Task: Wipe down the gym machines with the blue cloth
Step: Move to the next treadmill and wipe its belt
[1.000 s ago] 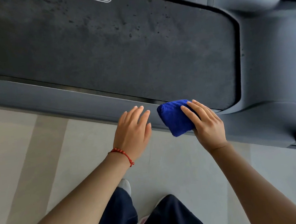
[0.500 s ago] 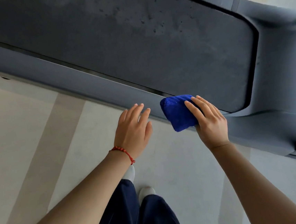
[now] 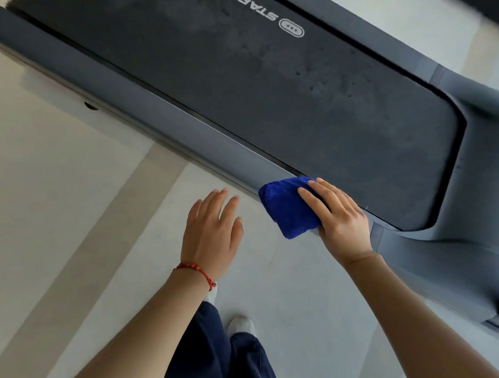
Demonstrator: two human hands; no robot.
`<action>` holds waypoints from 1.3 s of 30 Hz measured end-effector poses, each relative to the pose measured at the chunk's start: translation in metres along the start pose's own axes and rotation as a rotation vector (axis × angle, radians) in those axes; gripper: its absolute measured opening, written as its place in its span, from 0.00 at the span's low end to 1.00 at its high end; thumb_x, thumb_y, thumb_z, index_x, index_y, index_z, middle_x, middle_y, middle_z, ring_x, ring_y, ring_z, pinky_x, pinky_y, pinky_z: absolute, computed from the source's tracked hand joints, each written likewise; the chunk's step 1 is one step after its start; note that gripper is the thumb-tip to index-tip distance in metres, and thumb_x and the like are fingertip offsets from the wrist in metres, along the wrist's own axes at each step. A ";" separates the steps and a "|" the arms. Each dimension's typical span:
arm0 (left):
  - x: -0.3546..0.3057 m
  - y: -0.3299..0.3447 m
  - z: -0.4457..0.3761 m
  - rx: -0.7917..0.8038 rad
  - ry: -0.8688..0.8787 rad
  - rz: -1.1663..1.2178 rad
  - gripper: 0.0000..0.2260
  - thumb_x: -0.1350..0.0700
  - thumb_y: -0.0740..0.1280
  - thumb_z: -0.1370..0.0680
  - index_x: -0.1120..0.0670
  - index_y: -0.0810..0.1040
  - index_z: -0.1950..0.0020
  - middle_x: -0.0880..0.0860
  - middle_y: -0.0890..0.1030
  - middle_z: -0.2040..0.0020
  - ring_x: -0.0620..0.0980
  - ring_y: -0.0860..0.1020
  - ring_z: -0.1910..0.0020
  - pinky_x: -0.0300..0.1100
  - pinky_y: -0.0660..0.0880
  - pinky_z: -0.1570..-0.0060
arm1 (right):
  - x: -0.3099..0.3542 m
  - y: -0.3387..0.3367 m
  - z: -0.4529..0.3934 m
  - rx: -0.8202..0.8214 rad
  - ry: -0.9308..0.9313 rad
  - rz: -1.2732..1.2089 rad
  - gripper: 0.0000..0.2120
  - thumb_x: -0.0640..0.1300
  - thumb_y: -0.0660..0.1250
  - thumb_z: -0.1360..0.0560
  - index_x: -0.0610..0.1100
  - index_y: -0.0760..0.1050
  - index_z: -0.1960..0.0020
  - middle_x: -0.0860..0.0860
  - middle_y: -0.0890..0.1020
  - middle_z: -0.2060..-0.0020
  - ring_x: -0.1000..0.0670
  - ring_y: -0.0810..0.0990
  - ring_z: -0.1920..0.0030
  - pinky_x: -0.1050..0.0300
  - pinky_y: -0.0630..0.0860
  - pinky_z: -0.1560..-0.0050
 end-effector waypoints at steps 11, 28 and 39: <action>0.052 -0.073 0.037 -0.068 -0.150 0.003 0.20 0.53 0.53 0.23 0.64 0.78 0.42 0.64 0.78 0.42 0.62 0.77 0.44 0.59 0.75 0.48 | 0.092 -0.017 -0.058 -0.041 -0.168 -0.037 0.27 0.31 0.73 0.34 0.43 0.70 0.39 0.42 0.81 0.45 0.42 0.79 0.43 0.51 0.73 0.42; 0.187 -0.215 0.109 -0.193 -0.395 -0.013 0.20 0.55 0.53 0.24 0.65 0.78 0.43 0.64 0.78 0.43 0.63 0.77 0.44 0.60 0.75 0.48 | 0.284 -0.014 -0.180 -0.020 -0.374 -0.151 0.27 0.34 0.76 0.35 0.44 0.71 0.39 0.45 0.81 0.46 0.46 0.80 0.44 0.53 0.77 0.47; 0.239 -0.295 0.147 -0.262 -0.570 -0.016 0.22 0.53 0.50 0.21 0.64 0.78 0.42 0.63 0.78 0.41 0.61 0.76 0.43 0.59 0.74 0.46 | 0.391 -0.022 -0.254 0.005 -0.464 -0.244 0.30 0.31 0.76 0.39 0.44 0.72 0.41 0.46 0.82 0.47 0.46 0.80 0.46 0.55 0.78 0.50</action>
Point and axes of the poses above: each hand's wrist, its own z-axis away from the middle knuckle, its own y-axis out of the palm, x = y × z, the point moved 2 cm from there along -z, towards the middle knuckle
